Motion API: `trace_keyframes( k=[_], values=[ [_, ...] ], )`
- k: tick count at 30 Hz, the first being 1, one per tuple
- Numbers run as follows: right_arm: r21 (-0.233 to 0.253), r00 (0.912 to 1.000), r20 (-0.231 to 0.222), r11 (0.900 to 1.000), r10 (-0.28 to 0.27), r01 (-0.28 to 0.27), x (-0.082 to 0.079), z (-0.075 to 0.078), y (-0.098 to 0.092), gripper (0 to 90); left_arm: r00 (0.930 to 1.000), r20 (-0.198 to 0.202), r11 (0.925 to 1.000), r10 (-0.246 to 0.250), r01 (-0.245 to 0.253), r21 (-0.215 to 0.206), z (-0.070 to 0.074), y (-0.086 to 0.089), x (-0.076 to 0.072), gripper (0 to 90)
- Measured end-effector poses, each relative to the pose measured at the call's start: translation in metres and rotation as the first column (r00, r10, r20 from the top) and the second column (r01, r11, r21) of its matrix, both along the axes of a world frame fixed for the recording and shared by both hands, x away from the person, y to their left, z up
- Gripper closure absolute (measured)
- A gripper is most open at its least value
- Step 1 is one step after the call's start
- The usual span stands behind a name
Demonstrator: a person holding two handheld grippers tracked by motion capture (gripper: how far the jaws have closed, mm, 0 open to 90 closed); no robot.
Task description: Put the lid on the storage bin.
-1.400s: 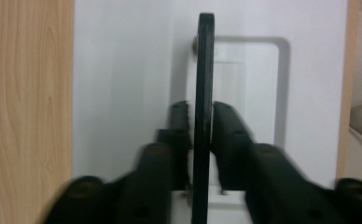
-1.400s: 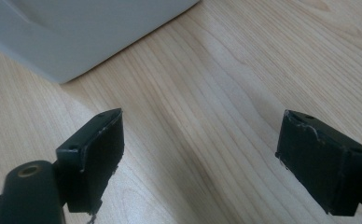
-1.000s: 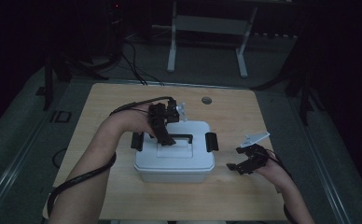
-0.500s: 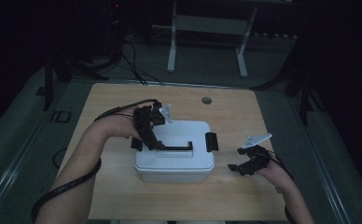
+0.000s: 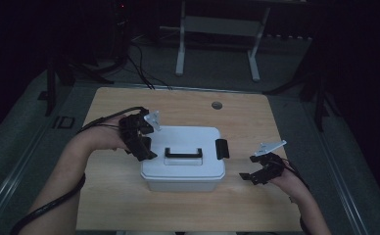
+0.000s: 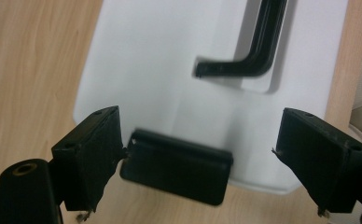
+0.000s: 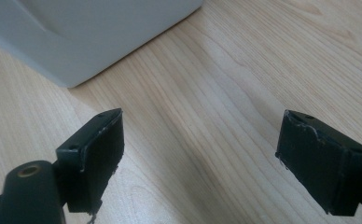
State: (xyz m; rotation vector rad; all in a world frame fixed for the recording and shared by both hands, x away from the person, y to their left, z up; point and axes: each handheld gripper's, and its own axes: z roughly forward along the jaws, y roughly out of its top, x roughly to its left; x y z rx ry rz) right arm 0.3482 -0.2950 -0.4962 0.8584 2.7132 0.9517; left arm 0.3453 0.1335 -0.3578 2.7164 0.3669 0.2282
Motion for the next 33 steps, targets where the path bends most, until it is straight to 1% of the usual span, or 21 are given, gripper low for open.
trace_keyframes(
  k=[1, 3, 4, 5, 6, 7, 11, 12, 13, 14, 15, 17, 18, 19, 20, 22, 25, 28, 30, 32, 33],
  values=[
    [0.002, 1.0000, 0.001, 1.000, 0.000, 0.000, 0.000, 0.000, 0.000, 14.6, 1.0000, -0.004, 1.0000, 0.005, -0.005, -0.005, -0.001, 0.003, -0.001, 14.6],
    [0.002, 1.0000, 0.002, 1.000, -0.001, 0.001, -0.001, 0.001, -0.001, 14.5, 0.9999, 0.001, 0.9999, 0.013, -0.013, -0.009, -0.002, 0.010, -0.003, 14.6],
    [0.002, 1.0000, 0.002, 1.000, -0.001, 0.001, -0.001, 0.001, -0.001, 14.5, 0.9999, 0.001, 0.9999, 0.013, -0.013, -0.009, -0.002, 0.010, -0.003, 14.6],
    [0.003, 1.0000, 0.004, 1.000, -0.004, 0.004, -0.001, 0.002, -0.001, 14.6, 0.9997, -0.002, 0.9995, 0.025, -0.025, -0.019, -0.002, 0.018, -0.005, 14.6],
    [0.001, 1.0000, 0.005, 1.000, -0.008, 0.008, -0.002, 0.002, -0.002, 14.5, 0.9995, 0.002, 0.9993, 0.030, -0.030, -0.020, -0.002, 0.022, -0.006, 14.6],
    [0.001, 1.0000, 0.005, 1.000, -0.008, 0.008, -0.002, 0.002, -0.002, 14.5, 0.9995, 0.002, 0.9993, 0.030, -0.030, -0.020, -0.002, 0.022, -0.006, 14.6],
    [0.008, 0.9998, 0.004, 1.000, -0.021, 0.021, -0.002, 0.001, -0.005, 14.5, 0.9986, 0.003, 0.9978, 0.053, -0.053, -0.040, -0.004, 0.037, -0.009, 14.6],
    [0.011, 0.9997, 0.002, 1.000, -0.023, 0.023, -0.002, 0.001, -0.006, 14.5, 0.9978, 0.004, 0.9970, 0.066, -0.066, -0.039, -0.005, 0.042, -0.010, 14.6],
    [0.011, 0.9997, 0.002, 1.000, -0.023, 0.023, -0.002, 0.001, -0.006, 14.5, 0.9978, 0.004, 0.9970, 0.066, -0.066, -0.039, -0.005, 0.042, -0.010, 14.6],
    [0.013, 0.9997, 0.007, 1.000, -0.025, 0.025, -0.002, 0.001, -0.007, 14.5, 0.9970, -0.003, 0.9959, 0.078, -0.078, -0.047, -0.007, 0.050, -0.012, 14.6],
    [0.022, 0.9994, 0.008, 0.999, -0.033, 0.033, -0.003, 0.000, -0.009, 14.5, 0.9964, -0.001, 0.9954, 0.085, -0.085, -0.046, -0.009, 0.054, -0.013, 14.6],
    [0.027, 0.9990, 0.009, 0.999, -0.044, 0.044, -0.003, -0.002, -0.011, 14.5, 0.9950, -0.019, 0.9936, 0.098, -0.099, -0.054, -0.012, 0.060, -0.014, 14.6],
    [0.030, 0.9989, 0.008, 0.998, -0.047, 0.047, -0.003, -0.003, -0.012, 14.6, 0.9945, -0.021, 0.9932, 0.102, -0.103, -0.054, -0.014, 0.063, -0.014, 14.6],
    [0.030, 0.9989, 0.008, 0.998, -0.047, 0.047, -0.003, -0.003, -0.012, 14.6, 0.9945, -0.021, 0.9932, 0.102, -0.103, -0.054, -0.014, 0.063, -0.014, 14.6],
    [0.030, 0.9986, 0.006, 0.998, -0.053, 0.053, -0.003, -0.003, -0.013, 14.5, 0.9931, -0.028, 0.9915, 0.114, -0.115, -0.061, -0.018, 0.068, -0.015, 14.6],
    [0.036, 0.9983, 0.009, 0.998, -0.057, 0.057, -0.003, -0.004, -0.014, 14.5, 0.9922, -0.040, 0.9904, 0.118, -0.121, -0.066, -0.022, 0.072, -0.015, 14.6],
    [0.041, 0.9977, 0.011, 0.997, -0.067, 0.067, -0.003, -0.005, -0.016, 14.5, 0.9908, -0.046, 0.9885, 0.128, -0.131, -0.076, -0.029, 0.079, -0.017, 14.6],
    [0.047, 0.9965, 0.014, 0.996, -0.082, 0.081, -0.003, -0.006, -0.019, 14.5, 0.9883, -0.067, 0.9857, 0.137, -0.143, -0.089, -0.035, 0.086, -0.019, 14.7],
    [0.048, 0.9958, 0.020, 0.995, -0.090, 0.089, -0.002, -0.007, -0.020, 14.5, 0.9872, -0.065, 0.9842, 0.145, -0.151, -0.092, -0.038, 0.091, -0.020, 14.6],
    [0.052, 0.9951, 0.021, 0.994, -0.097, 0.095, -0.002, -0.007, -0.021, 14.5, 0.9852, -0.066, 0.9799, 0.158, -0.165, -0.112, -0.042, 0.096, -0.021, 14.6],
    [0.052, 0.9948, 0.023, 0.994, -0.099, 0.098, -0.002, -0.008, -0.021, 14.5, 0.9852, -0.064, 0.9801, 0.159, -0.165, -0.110, -0.045, 0.098, -0.022, 14.6]
  ],
)
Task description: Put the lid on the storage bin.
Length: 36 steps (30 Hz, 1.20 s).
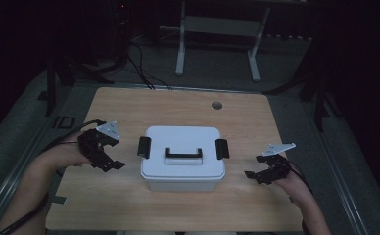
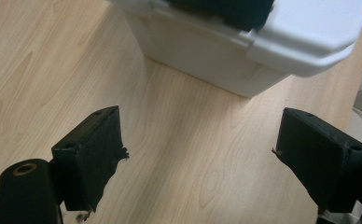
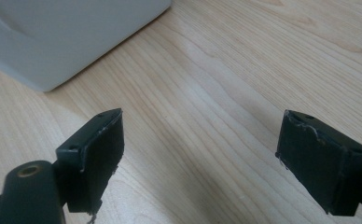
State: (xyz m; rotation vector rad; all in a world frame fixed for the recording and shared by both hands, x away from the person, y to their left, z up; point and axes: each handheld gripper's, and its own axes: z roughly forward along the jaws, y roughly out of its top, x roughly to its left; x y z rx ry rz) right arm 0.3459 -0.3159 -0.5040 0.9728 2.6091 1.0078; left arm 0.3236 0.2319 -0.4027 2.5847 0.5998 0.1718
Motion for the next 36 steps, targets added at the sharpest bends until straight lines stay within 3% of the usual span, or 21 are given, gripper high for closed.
trace_keyframes(
  k=[17, 27, 36],
  values=[
    [0.011, 0.9984, 0.026, 0.999, -0.051, 0.050, 0.000, -0.009, -0.009, 14.5, 0.9972, -0.031, 0.9964, 0.068, -0.069, -0.049, -0.044, 0.035, -0.013, 14.6],
    [0.019, 0.9955, 0.040, 0.996, -0.086, 0.085, -0.001, -0.016, -0.011, 14.5, 0.9917, -0.065, 0.9907, 0.111, -0.116, -0.072, -0.072, 0.051, -0.020, 14.6],
    [0.042, 0.9896, 0.051, 0.990, -0.135, 0.133, -0.003, -0.024, -0.015, 14.5, 0.9866, -0.063, 0.9830, 0.151, -0.156, -0.097, -0.095, 0.059, -0.027, 14.6]
  ],
)
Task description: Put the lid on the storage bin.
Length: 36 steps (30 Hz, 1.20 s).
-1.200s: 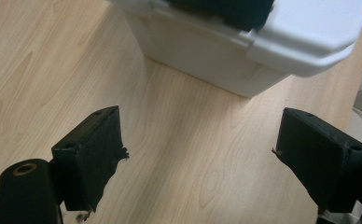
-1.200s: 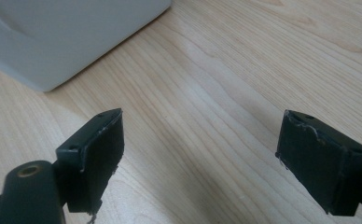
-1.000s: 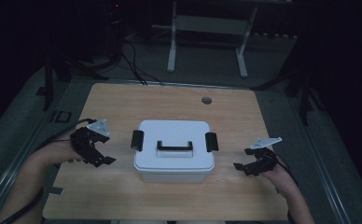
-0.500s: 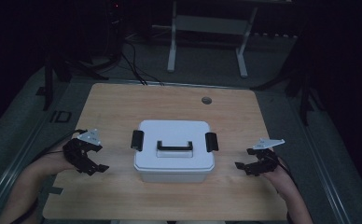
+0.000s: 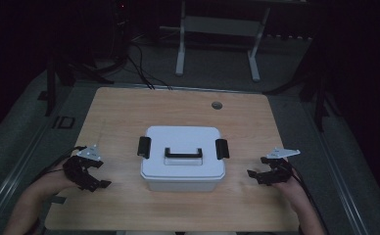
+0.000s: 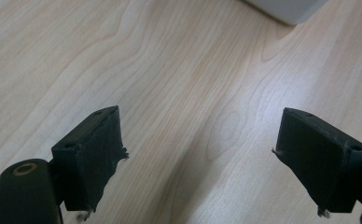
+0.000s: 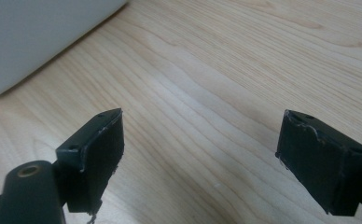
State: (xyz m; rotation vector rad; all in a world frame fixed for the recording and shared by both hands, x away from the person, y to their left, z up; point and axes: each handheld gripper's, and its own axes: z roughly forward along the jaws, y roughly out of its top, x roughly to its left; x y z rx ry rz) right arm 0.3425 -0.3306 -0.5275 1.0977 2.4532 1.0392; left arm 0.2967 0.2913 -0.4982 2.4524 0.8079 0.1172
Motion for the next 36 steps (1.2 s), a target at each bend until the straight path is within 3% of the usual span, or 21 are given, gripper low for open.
trace_keyframes(
  k=[10, 19, 22, 25, 27, 28, 31, 35, 36],
  values=[
    [0.039, 0.9940, 0.032, 0.994, -0.104, 0.103, -0.003, -0.012, -0.008, 14.0, 0.9983, 0.025, 0.9981, 0.053, -0.053, -0.032, -0.020, 0.007, -0.006, 14.6],
    [0.048, 0.9846, 0.055, 0.985, -0.166, 0.163, -0.006, -0.016, -0.012, 13.9, 0.9919, 0.060, 0.9912, 0.112, -0.107, -0.078, -0.027, 0.013, -0.009, 14.6],
    [0.042, 0.9809, 0.066, 0.983, -0.183, 0.181, -0.007, -0.017, -0.012, 13.8, 0.9836, 0.091, 0.9835, 0.156, -0.146, -0.107, -0.028, 0.015, -0.010, 14.6],
    [0.050, 0.9767, 0.070, 0.979, -0.203, 0.200, -0.007, -0.018, -0.013, 13.8, 0.9765, 0.106, 0.9793, 0.187, -0.177, -0.097, -0.030, 0.016, -0.010, 14.7],
    [0.047, 0.9738, 0.076, 0.976, -0.214, 0.211, -0.008, -0.019, -0.013, 13.8, 0.9719, 0.109, 0.9734, 0.209, -0.196, -0.119, -0.031, 0.018, -0.010, 14.6],
    [0.045, 0.9731, 0.078, 0.976, -0.217, 0.214, -0.008, -0.020, -0.013, 13.7, 0.9673, 0.119, 0.9680, 0.224, -0.207, -0.142, -0.031, 0.019, -0.011, 14.7],
    [0.052, 0.9690, 0.088, 0.973, -0.231, 0.227, -0.008, -0.020, -0.013, 13.7, 0.9553, 0.161, 0.9644, 0.248, -0.228, -0.134, -0.032, 0.019, -0.013, 14.6],
    [0.059, 0.9625, 0.114, 0.969, -0.246, 0.241, -0.009, -0.019, -0.013, 13.8, 0.9287, 0.209, 0.9482, 0.307, -0.279, -0.152, -0.031, 0.019, -0.015, 14.6],
    [0.060, 0.9613, 0.117, 0.968, -0.249, 0.244, -0.009, -0.019, -0.013, 13.7, 0.9134, 0.227, 0.9378, 0.338, -0.307, -0.162, -0.030, 0.020, -0.016, 14.7]
  ],
)
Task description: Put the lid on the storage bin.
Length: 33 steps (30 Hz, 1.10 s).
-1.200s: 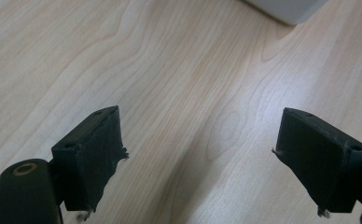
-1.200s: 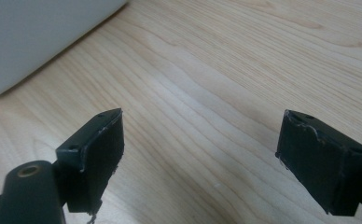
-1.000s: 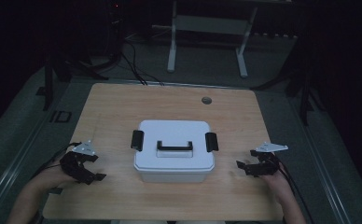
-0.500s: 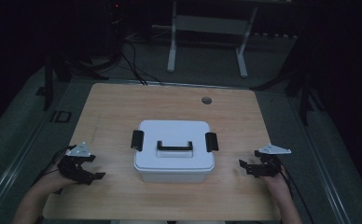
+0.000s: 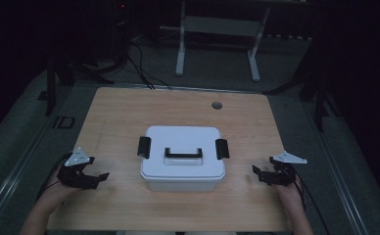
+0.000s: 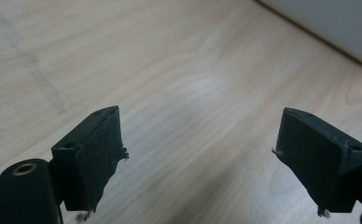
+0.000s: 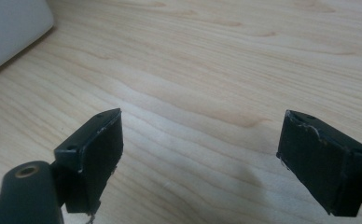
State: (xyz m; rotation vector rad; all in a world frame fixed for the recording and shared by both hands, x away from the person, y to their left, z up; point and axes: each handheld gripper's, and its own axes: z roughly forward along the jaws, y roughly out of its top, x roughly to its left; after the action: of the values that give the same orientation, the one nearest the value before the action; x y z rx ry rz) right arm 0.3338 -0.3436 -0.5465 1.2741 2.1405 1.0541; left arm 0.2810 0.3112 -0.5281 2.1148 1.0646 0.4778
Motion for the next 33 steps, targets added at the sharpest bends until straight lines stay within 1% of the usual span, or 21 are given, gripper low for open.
trace_keyframes(
  k=[1, 2, 3, 4, 5, 6, 8, 10, 12, 13, 15, 17, 18, 19, 23, 26, 27, 28, 29, 32, 33],
  values=[
    [0.003, 1.0000, 0.002, 1.000, -0.007, 0.007, 0.000, 0.000, 0.000, 13.8, 0.9998, 0.013, 0.9998, 0.017, -0.017, -0.007, 0.000, 0.001, 0.000, 14.6],
    [0.005, 0.9999, 0.003, 1.000, -0.012, 0.012, 0.000, 0.000, 0.000, 13.8, 0.9985, 0.025, 0.9987, 0.048, -0.048, -0.015, 0.001, 0.002, -0.001, 14.6],
    [0.005, 0.9998, 0.004, 1.000, -0.020, 0.020, 0.000, 0.000, -0.001, 13.7, 0.9970, 0.038, 0.9977, 0.067, -0.066, -0.014, 0.001, 0.002, -0.001, 14.7],
    [0.007, 0.9996, 0.007, 1.000, -0.027, 0.027, 0.000, -0.001, -0.001, 13.7, 0.9951, 0.052, 0.9962, 0.085, -0.084, -0.023, 0.001, 0.003, -0.002, 14.6],
    [0.009, 0.9993, 0.010, 0.999, -0.035, 0.035, 0.000, -0.001, -0.001, 13.7, 0.9935, 0.058, 0.9951, 0.098, -0.097, -0.018, 0.001, 0.004, -0.003, 14.6],
    [0.010, 0.9992, 0.011, 0.999, -0.038, 0.038, 0.000, -0.001, -0.002, 13.7, 0.9897, 0.080, 0.9929, 0.119, -0.117, -0.021, 0.001, 0.005, -0.004, 14.7],
    [0.014, 0.9985, 0.018, 0.999, -0.051, 0.051, 0.000, -0.001, -0.002, 13.7, 0.9873, 0.092, 0.9908, 0.130, -0.126, -0.051, 0.000, 0.006, -0.006, 14.7],
    [0.018, 0.9979, 0.026, 0.998, -0.060, 0.059, 0.000, -0.001, -0.002, 13.7, 0.9828, 0.113, 0.9891, 0.146, -0.144, -0.029, -0.002, 0.006, -0.008, 14.7],
    [0.027, 0.9966, 0.037, 0.997, -0.073, 0.073, -0.001, -0.001, -0.003, 13.8, 0.9800, 0.115, 0.9864, 0.162, -0.158, -0.045, -0.004, 0.007, -0.009, 14.7],
    [0.034, 0.9958, 0.044, 0.996, -0.080, 0.079, -0.001, -0.001, -0.003, 13.7, 0.9767, 0.126, 0.9846, 0.174, -0.170, -0.041, -0.004, 0.007, -0.010, 14.7],
    [0.034, 0.9939, 0.054, 0.995, -0.096, 0.094, -0.001, -0.001, -0.004, 13.7, 0.9733, 0.129, 0.9815, 0.190, -0.185, -0.048, -0.006, 0.008, -0.011, 14.7],
    [0.029, 0.9911, 0.065, 0.993, -0.116, 0.114, -0.001, -0.001, -0.005, 13.7, 0.9677, 0.139, 0.9772, 0.210, -0.204, -0.059, -0.008, 0.009, -0.012, 14.7],
    [0.028, 0.9906, 0.066, 0.993, -0.119, 0.118, -0.001, 0.000, -0.005, 13.7, 0.9632, 0.149, 0.9738, 0.224, -0.215, -0.074, -0.010, 0.011, -0.014, 14.7],
    [0.035, 0.9893, 0.066, 0.991, -0.130, 0.128, -0.001, 0.000, -0.006, 13.6, 0.9628, 0.148, 0.9731, 0.226, -0.217, -0.079, -0.011, 0.011, -0.014, 14.7],
    [0.052, 0.9840, 0.073, 0.986, -0.162, 0.159, -0.001, 0.001, -0.008, 13.6, 0.9561, 0.153, 0.9671, 0.250, -0.238, -0.090, -0.014, 0.013, -0.017, 14.7],
    [0.067, 0.9800, 0.080, 0.982, -0.182, 0.177, -0.001, -0.001, -0.009, 13.7, 0.9488, 0.165, 0.9619, 0.270, -0.257, -0.092, -0.015, 0.012, -0.019, 14.7],
    [0.067, 0.9791, 0.077, 0.981, -0.188, 0.183, -0.002, -0.002, -0.010, 13.6, 0.9461, 0.168, 0.9599, 0.277, -0.266, -0.090, -0.015, 0.011, -0.019, 14.7],
    [0.068, 0.9788, 0.077, 0.980, -0.190, 0.185, -0.002, -0.002, -0.010, 13.7, 0.9379, 0.182, 0.9550, 0.295, -0.284, -0.084, -0.015, 0.011, -0.019, 14.6],
    [0.072, 0.9780, 0.081, 0.980, -0.192, 0.187, -0.003, -0.002, -0.011, 13.6, 0.9339, 0.185, 0.9517, 0.306, -0.294, -0.088, -0.016, 0.011, -0.019, 14.7],
    [0.080, 0.9761, 0.086, 0.978, -0.200, 0.193, -0.003, -0.003, -0.011, 13.7, 0.9139, 0.204, 0.9361, 0.351, -0.336, -0.104, -0.017, 0.011, -0.020, 14.6],
    [0.083, 0.9757, 0.089, 0.978, -0.200, 0.193, -0.003, -0.003, -0.011, 13.7, 0.9108, 0.206, 0.9333, 0.358, -0.341, -0.111, -0.017, 0.011, -0.020, 14.6]
  ],
)
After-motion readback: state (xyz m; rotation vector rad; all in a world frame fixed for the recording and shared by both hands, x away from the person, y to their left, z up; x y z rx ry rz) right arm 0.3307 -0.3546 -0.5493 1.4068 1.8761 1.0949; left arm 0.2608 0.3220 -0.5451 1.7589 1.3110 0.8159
